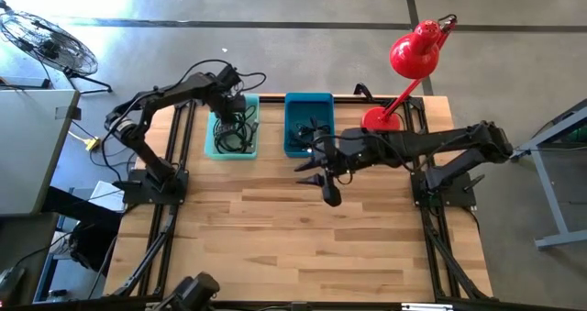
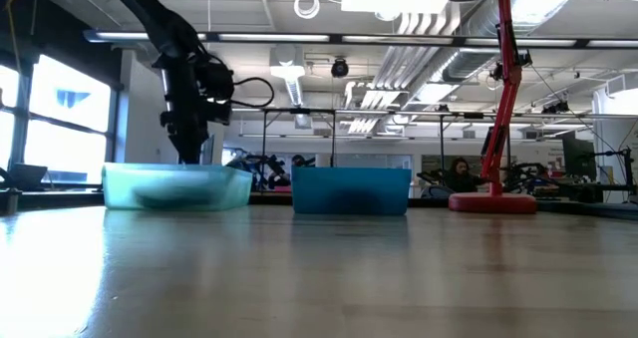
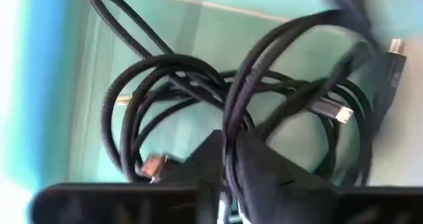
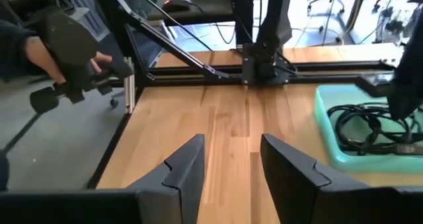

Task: Pick & Place USB Port
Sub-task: Put the black HDMI cable into the green bin, then return to Home Position

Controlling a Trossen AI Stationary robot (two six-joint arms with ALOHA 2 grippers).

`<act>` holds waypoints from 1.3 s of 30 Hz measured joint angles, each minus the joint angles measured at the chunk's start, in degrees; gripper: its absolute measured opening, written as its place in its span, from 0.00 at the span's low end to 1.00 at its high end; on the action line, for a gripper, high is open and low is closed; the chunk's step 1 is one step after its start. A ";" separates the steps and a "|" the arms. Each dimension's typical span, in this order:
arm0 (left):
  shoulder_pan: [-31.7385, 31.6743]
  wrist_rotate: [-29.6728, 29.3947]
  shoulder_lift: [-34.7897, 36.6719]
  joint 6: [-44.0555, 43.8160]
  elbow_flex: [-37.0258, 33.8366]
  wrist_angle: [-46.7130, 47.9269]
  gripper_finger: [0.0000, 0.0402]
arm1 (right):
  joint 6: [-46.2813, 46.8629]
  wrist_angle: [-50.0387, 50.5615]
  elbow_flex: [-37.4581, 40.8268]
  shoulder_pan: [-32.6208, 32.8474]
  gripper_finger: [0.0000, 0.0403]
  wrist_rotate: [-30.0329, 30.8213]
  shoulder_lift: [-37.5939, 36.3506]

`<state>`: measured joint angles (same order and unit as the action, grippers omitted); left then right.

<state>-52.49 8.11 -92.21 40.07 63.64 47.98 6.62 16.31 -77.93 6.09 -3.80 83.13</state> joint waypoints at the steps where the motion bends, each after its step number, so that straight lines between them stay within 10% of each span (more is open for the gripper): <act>1: 0.00 -0.01 0.64 -0.21 0.00 0.61 0.14 | 0.42 0.03 0.00 -0.09 0.35 -0.30 0.02; 12: 0.00 1.41 10.46 -3.09 12.96 23.07 0.49 | 0.97 -2.59 0.00 3.76 0.35 0.11 0.02; 18: 3.77 15.16 24.77 -4.41 24.52 29.55 0.52 | 1.69 -4.91 0.00 5.71 0.35 1.92 -0.19; 27: 12.16 7.42 50.16 -16.55 28.67 25.89 0.52 | 3.61 -11.03 0.00 5.56 0.35 2.71 -9.00; 33: 12.41 5.13 62.87 -19.24 27.05 29.44 0.39 | -0.53 -9.13 -0.02 5.57 0.31 13.11 -17.69; 39: 12.39 2.43 72.70 -19.14 25.04 35.62 0.05 | 2.82 6.34 -0.02 5.59 0.07 18.44 -24.39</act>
<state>-40.10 10.53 -19.52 20.93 88.67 83.60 9.43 22.65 -77.95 11.68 14.64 58.74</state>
